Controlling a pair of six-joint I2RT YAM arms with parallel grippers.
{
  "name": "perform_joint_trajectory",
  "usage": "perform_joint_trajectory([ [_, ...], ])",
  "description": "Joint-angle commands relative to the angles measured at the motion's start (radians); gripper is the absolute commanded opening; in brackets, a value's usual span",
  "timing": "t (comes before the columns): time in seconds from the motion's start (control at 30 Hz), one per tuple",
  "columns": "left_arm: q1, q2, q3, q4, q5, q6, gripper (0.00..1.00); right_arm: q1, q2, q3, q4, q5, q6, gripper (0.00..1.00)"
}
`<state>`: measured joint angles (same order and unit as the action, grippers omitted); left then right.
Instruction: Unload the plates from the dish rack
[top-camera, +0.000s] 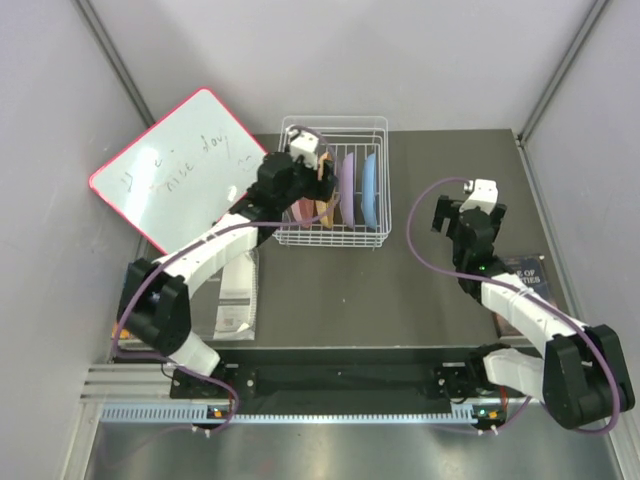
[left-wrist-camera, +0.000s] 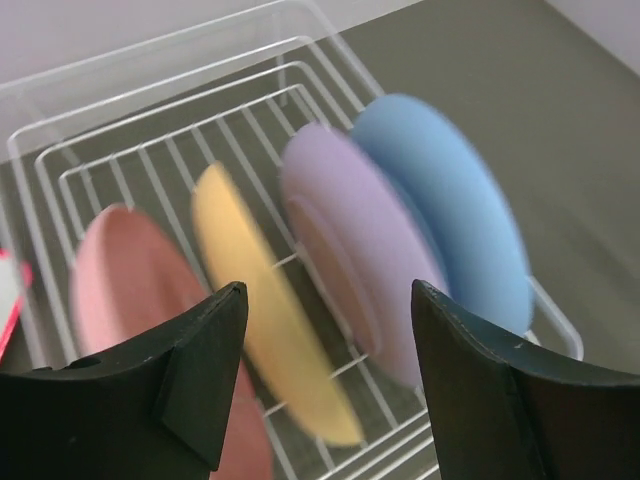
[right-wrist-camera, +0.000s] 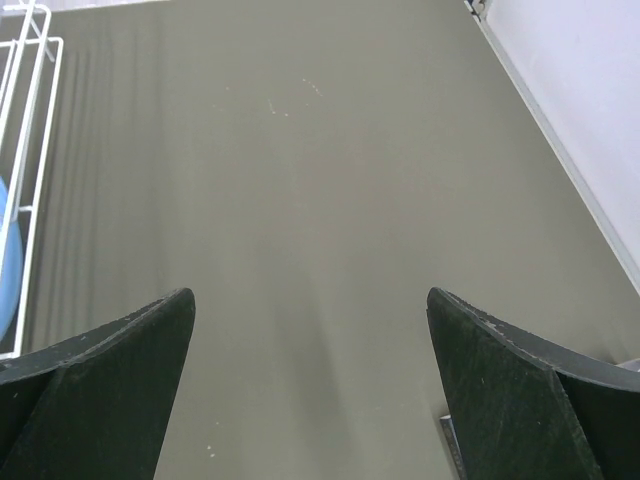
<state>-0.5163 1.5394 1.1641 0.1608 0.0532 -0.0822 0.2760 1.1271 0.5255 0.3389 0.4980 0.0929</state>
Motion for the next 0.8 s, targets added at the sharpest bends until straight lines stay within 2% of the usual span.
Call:
perform_joint_trajectory([
  [0.0, -0.105, 0.089, 0.161, 0.031, -0.105, 0.050, 0.70, -0.020, -0.043, 0.002, 0.017, -0.015, 0.027, 1.00],
  [0.1, -0.197, 0.160, 0.253, 0.000, -0.189, 0.102, 0.67, -0.024, -0.041, 0.002, 0.015, -0.018, 0.036, 1.00],
  [0.3, -0.295, 0.264, 0.367, -0.024, -0.314, 0.145, 0.65, -0.032, -0.029, -0.002, 0.025, -0.038, 0.056, 1.00],
  [0.43, -0.332, 0.336, 0.425, -0.046, -0.395, 0.154, 0.60, -0.034, -0.026, -0.002, 0.025, -0.042, 0.062, 1.00],
  [0.5, -0.340, 0.355, 0.462, -0.079, -0.430, 0.136, 0.56, -0.037, -0.029, -0.005, 0.025, -0.042, 0.062, 1.00],
  [0.67, -0.340, 0.381, 0.512, -0.139, -0.536, 0.018, 0.55, -0.043, -0.035, -0.010, 0.025, -0.039, 0.070, 1.00],
  [0.77, -0.340, 0.393, 0.525, -0.139, -0.553, -0.024, 0.48, -0.047, -0.033, -0.012, 0.025, -0.038, 0.074, 1.00],
])
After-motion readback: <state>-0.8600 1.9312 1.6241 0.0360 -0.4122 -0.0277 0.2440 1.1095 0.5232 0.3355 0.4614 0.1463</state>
